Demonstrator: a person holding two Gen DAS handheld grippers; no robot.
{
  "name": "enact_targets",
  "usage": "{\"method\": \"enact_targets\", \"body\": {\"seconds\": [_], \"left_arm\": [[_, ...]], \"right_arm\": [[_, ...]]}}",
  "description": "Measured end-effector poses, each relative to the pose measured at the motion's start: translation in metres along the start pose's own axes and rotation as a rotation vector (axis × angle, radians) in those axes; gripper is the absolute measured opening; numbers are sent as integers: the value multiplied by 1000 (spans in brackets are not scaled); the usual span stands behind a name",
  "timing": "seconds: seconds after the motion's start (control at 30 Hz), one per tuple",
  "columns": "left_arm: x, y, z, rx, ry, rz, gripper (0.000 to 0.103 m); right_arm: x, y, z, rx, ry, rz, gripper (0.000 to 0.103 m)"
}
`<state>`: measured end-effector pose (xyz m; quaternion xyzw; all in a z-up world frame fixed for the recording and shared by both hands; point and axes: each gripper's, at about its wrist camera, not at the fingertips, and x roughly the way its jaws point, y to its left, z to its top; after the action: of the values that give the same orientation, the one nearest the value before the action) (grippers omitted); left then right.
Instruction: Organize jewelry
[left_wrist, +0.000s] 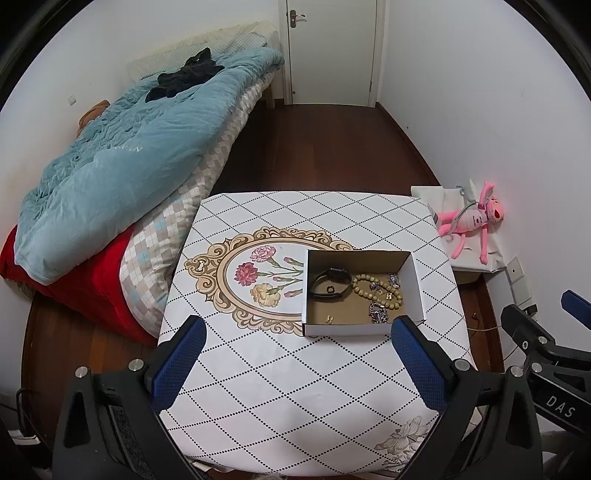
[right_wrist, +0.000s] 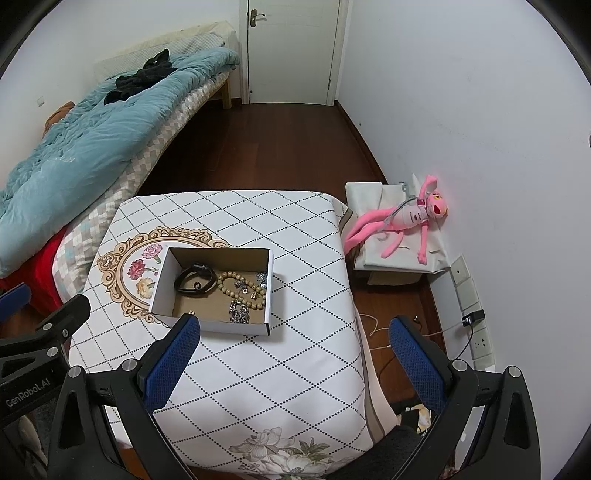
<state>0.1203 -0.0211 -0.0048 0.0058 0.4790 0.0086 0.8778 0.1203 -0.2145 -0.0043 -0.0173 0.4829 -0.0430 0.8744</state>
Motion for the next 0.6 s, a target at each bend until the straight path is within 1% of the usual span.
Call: {"method": "enact_targets", "body": {"seconds": [0.6], "left_arm": [[-1, -1, 1, -2, 5, -6, 102]], "right_arm": [[-2, 0, 3, -5, 3, 2, 103]]}}
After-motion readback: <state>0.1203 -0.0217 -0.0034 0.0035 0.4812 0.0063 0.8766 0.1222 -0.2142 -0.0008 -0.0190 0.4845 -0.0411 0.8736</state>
